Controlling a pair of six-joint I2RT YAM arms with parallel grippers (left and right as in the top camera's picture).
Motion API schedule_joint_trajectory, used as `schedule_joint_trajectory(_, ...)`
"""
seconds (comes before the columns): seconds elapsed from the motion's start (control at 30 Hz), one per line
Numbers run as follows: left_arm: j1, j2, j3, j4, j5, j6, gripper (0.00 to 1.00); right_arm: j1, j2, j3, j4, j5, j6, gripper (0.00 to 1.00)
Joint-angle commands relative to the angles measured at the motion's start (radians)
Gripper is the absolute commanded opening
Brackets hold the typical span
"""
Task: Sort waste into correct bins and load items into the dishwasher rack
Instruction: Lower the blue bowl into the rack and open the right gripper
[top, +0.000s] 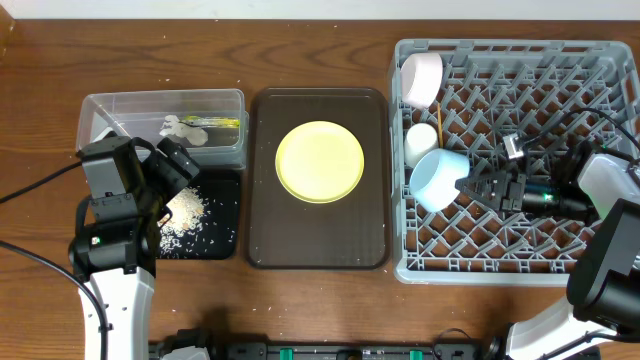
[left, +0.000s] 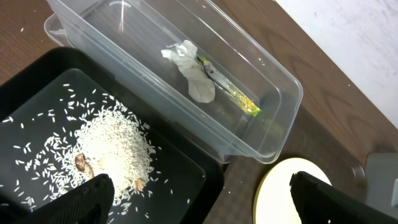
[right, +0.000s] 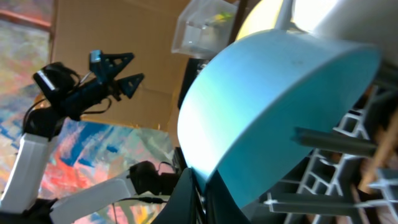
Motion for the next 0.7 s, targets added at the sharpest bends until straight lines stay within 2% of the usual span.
schedule_joint_trajectory(0.0, 0.005, 0.001, 0.021, -0.003, -0.005, 0.002, 0.93, -0.012, -0.006, -0.001, 0.045, 0.039, 0.092, 0.01)
schedule_joint_trajectory(0.23, 0.005, 0.001, 0.021, -0.003, -0.005, 0.002, 0.93, -0.012, -0.006, -0.001, 0.073, 0.046, 0.108, 0.02)
schedule_joint_trajectory(0.4, 0.005, 0.001, 0.021, -0.003, -0.005, 0.002, 0.93, -0.012, -0.006, -0.001, 0.132, 0.047, 0.198, 0.02)
schedule_joint_trajectory(0.5, 0.005, 0.001, 0.021, -0.003, -0.005, 0.002, 0.93, -0.012, -0.006, 0.000, 0.172, 0.048, 0.279, 0.06)
schedule_joint_trajectory(0.67, 0.005, 0.001, 0.021, -0.003, -0.005, 0.002, 0.93, -0.012, -0.006, 0.045, 0.196, 0.117, 0.385, 0.08)
